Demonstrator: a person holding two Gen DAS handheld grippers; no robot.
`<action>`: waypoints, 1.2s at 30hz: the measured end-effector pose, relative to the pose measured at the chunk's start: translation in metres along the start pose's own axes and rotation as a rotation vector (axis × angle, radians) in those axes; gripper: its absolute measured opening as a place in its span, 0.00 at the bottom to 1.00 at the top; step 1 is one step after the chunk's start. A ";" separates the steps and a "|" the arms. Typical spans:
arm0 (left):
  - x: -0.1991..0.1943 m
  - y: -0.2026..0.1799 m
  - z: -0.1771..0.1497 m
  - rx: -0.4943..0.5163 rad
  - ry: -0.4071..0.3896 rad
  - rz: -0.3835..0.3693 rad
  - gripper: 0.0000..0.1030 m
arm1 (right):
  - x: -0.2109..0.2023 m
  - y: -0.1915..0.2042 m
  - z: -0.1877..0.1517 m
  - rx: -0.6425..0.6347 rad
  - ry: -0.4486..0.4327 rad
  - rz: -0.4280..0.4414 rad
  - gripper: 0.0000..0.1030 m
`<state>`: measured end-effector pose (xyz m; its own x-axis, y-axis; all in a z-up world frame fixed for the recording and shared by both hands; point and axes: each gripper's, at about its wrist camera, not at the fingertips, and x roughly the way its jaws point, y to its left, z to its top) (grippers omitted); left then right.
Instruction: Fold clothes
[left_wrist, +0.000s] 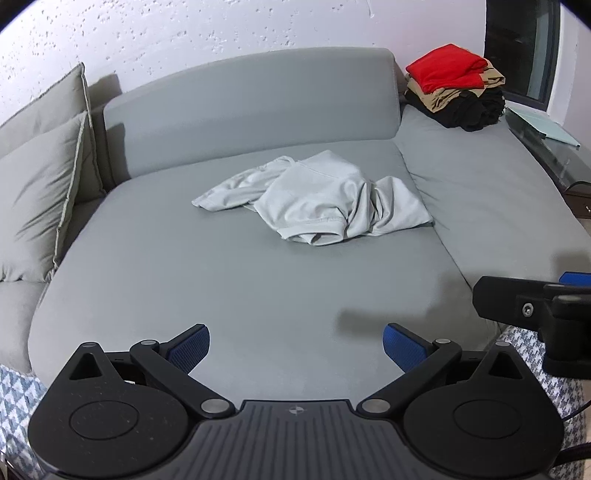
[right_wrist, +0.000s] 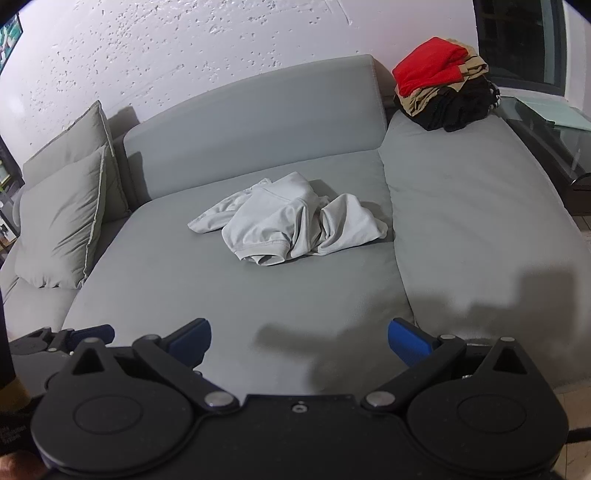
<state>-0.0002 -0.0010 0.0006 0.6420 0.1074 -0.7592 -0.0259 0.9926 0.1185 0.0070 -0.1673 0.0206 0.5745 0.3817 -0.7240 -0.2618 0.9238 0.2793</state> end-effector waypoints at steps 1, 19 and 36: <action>-0.001 -0.001 0.000 -0.002 0.003 0.000 0.99 | 0.000 0.000 0.000 0.001 0.001 0.002 1.00; 0.011 0.004 0.001 -0.043 0.053 -0.027 0.99 | 0.005 -0.001 0.000 -0.001 0.014 -0.010 1.00; 0.011 0.004 0.002 -0.050 0.063 -0.026 0.99 | 0.005 -0.002 0.000 0.001 0.018 -0.007 1.00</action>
<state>0.0082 0.0039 -0.0067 0.5938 0.0833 -0.8003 -0.0490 0.9965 0.0673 0.0101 -0.1671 0.0160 0.5624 0.3745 -0.7372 -0.2565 0.9266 0.2750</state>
